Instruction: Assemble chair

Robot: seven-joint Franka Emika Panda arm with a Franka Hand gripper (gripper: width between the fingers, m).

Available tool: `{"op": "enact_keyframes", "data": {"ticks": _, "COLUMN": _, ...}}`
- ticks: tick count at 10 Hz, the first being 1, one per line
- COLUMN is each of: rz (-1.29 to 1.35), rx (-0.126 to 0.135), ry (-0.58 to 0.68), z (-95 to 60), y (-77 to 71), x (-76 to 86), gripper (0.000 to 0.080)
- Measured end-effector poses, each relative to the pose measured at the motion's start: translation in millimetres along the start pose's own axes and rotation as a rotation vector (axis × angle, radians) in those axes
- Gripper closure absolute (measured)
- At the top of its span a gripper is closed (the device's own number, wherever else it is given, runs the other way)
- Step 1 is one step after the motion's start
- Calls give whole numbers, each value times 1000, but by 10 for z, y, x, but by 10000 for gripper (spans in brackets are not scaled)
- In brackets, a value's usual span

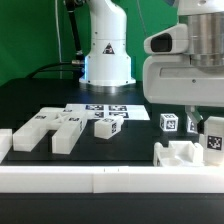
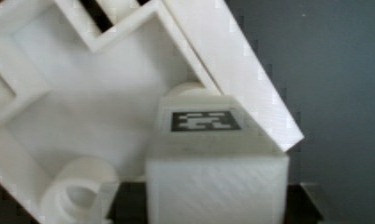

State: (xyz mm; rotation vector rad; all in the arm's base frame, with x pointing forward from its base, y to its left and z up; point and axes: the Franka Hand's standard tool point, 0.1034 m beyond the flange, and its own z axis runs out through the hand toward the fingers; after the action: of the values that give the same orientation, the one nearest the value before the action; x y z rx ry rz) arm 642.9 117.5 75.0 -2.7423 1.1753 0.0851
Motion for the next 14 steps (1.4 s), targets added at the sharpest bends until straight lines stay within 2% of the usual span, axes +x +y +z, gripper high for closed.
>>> {"op": "enact_keyframes", "data": {"ticks": 4, "rz": 303, "rx": -6, "ry": 3, "z": 6, "y": -1, "x": -25, "gripper": 505}}
{"op": "enact_keyframes", "data": {"ticks": 7, "rz": 512, "rx": 2, "ry": 2, "z": 8, "y": 2, "x": -24, "gripper": 505}}
{"op": "enact_keyframes", "data": {"ticks": 8, "rz": 572, "rx": 25, "ry": 3, "z": 10, "y": -26, "x": -21, "gripper": 421}}
{"op": "enact_keyframes", "data": {"ticks": 9, "rz": 532, "rx": 23, "ry": 3, "z": 15, "y": -24, "x": -28, "gripper": 285}}
{"op": "enact_keyframes", "data": {"ticks": 10, "rz": 525, "rx": 22, "ry": 3, "z": 16, "y": -25, "x": -29, "gripper": 285}}
{"op": "enact_keyframes", "data": {"ticks": 11, "rz": 493, "rx": 15, "ry": -1, "z": 15, "y": -25, "x": -44, "gripper": 178}}
{"op": "enact_keyframes", "data": {"ticks": 12, "rz": 469, "rx": -7, "ry": -18, "z": 2, "y": -34, "x": -91, "gripper": 158}}
{"op": "enact_keyframes", "data": {"ticks": 14, "rz": 306, "rx": -5, "ry": -17, "z": 1, "y": -45, "x": -96, "gripper": 151}}
